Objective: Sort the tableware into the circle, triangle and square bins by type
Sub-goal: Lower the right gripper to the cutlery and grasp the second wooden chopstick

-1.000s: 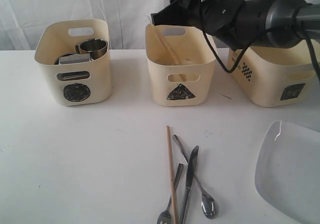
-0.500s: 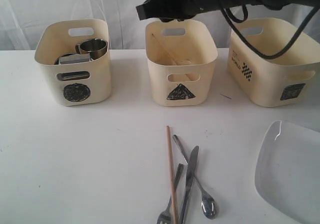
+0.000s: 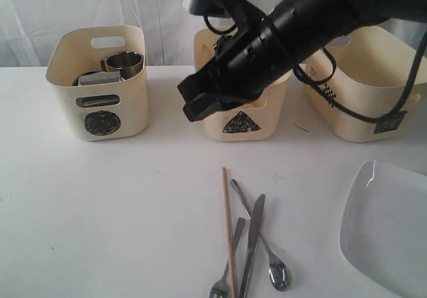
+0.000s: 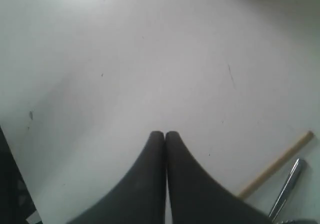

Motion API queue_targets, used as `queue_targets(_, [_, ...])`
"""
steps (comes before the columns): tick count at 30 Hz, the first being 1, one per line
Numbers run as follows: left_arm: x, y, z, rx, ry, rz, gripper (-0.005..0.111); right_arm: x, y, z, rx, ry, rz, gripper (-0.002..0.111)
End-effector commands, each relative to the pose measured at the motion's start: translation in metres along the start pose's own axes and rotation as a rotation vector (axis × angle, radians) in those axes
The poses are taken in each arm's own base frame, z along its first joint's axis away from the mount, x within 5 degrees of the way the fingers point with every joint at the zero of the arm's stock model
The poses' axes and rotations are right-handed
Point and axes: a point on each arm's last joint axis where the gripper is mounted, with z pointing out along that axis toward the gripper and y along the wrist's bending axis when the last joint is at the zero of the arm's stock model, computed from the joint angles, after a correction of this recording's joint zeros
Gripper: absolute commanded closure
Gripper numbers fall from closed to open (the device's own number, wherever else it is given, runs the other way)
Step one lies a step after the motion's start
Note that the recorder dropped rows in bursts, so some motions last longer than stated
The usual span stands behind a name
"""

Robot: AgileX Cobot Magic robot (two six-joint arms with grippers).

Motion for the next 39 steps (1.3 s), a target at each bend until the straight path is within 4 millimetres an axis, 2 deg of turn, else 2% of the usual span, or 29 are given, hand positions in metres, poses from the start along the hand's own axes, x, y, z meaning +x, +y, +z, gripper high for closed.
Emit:
queue_targets(1, [0.004,-0.002,0.001,0.011,0.018,-0.008,0.107,0.018,0.008,0.024,0.085,0.080,0.065,0.108])
queue_targets(4, [0.004,-0.002,0.001,0.011,0.018,-0.008,0.107,0.030,0.017,0.039,0.196,0.116,0.050,0.108])
queue_targets(7, [0.004,-0.002,0.001,0.011,0.018,-0.008,0.107,0.038,0.034,0.046,0.295,0.076,0.029,0.108])
queue_targets(11, [0.004,-0.002,0.001,0.011,0.018,-0.008,0.107,0.041,0.062,0.038,0.344,-0.059,-0.010,0.108])
queue_targets(15, [0.004,-0.002,0.001,0.011,0.018,-0.008,0.107,0.055,0.078,0.027,0.342,-0.082,0.015,0.108])
queue_targets(18, [0.004,-0.002,0.001,0.011,0.018,-0.008,0.107,0.077,0.075,0.028,0.360,0.001,0.026,0.108])
queue_targets(22, [0.004,-0.002,0.001,0.011,0.018,-0.008,0.107,0.116,0.062,0.041,0.407,0.112,0.086,0.108])
queue_targets(24, [0.004,-0.002,0.001,0.011,0.018,-0.008,0.107,0.134,0.059,0.044,0.406,0.078,0.148,0.108])
queue_targets(26, [0.004,-0.002,0.001,0.011,0.018,-0.008,0.107,0.143,0.062,0.042,0.373,-0.007,0.188,0.108])
queue_targets(29, [0.004,-0.002,0.001,0.011,0.018,-0.008,0.107,0.147,0.069,0.038,0.307,-0.113,0.200,0.108])
queue_targets(39, [0.004,-0.002,0.001,0.011,0.018,-0.008,0.107,0.152,0.064,0.050,0.329,-0.058,0.135,0.108])
